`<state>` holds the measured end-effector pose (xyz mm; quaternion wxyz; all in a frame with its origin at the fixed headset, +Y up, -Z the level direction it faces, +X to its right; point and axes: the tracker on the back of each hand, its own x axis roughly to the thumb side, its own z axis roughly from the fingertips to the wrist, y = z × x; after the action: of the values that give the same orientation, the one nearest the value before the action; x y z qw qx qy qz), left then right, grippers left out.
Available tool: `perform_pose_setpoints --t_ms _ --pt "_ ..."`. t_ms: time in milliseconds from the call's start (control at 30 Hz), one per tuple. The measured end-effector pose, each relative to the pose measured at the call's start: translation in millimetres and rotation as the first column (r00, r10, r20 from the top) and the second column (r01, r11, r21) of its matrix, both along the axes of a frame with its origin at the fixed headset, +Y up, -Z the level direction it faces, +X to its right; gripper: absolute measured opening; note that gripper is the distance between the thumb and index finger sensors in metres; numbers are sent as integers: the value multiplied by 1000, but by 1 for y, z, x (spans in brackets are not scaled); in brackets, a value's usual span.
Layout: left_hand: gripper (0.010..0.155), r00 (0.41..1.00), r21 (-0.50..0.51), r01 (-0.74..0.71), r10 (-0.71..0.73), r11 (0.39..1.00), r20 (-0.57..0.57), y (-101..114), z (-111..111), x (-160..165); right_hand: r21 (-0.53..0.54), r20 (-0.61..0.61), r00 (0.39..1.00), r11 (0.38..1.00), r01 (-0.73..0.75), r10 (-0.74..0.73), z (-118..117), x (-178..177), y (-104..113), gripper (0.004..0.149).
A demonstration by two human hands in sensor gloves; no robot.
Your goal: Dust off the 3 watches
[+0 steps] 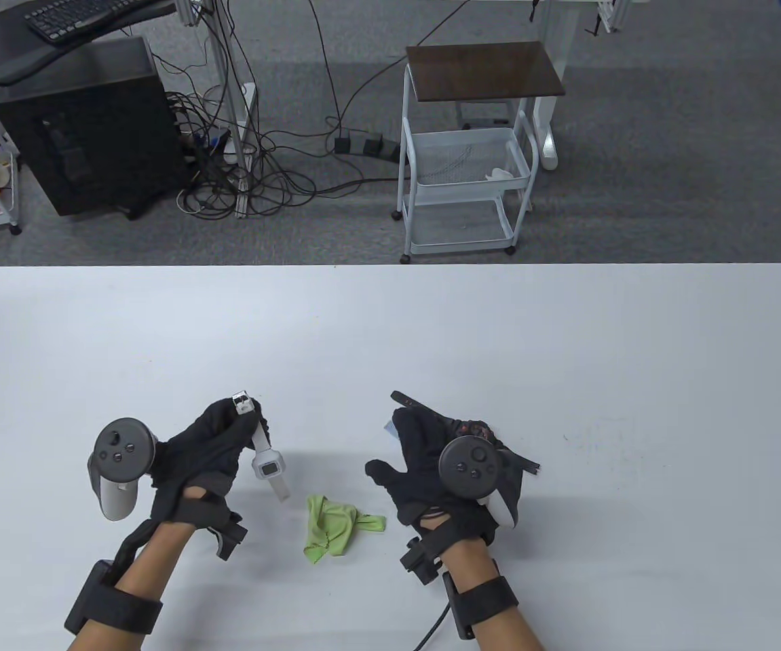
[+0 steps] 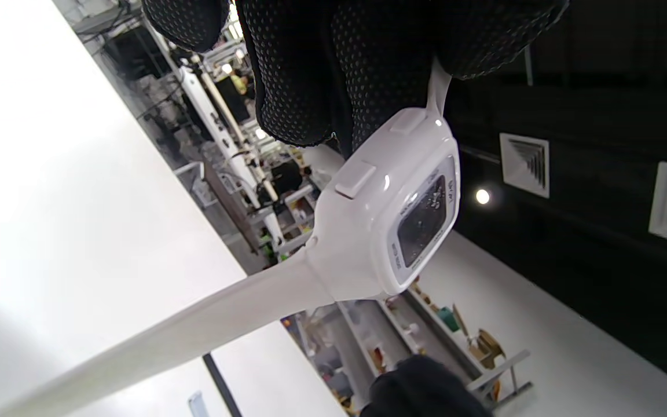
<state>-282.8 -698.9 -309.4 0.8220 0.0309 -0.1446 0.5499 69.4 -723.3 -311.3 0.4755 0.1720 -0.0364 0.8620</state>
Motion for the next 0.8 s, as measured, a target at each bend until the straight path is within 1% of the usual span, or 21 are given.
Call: perform_pose_setpoints --t_ms 133,300,667,800 --pt "46 1000 -52 22 -21 998 16 -8 -8 8 20 30 993 993 116 -117 -2 12 1 84" --pt "46 998 -152 30 -21 988 61 -17 -23 20 25 43 985 986 164 -165 -3 19 1 82" --pt "46 994 -343 20 18 939 107 -31 -78 33 8 82 970 973 229 -229 -6 33 -1 83" --pt "46 988 -368 47 10 929 151 -37 -100 33 1 83 971 974 224 -224 -7 33 -2 82"
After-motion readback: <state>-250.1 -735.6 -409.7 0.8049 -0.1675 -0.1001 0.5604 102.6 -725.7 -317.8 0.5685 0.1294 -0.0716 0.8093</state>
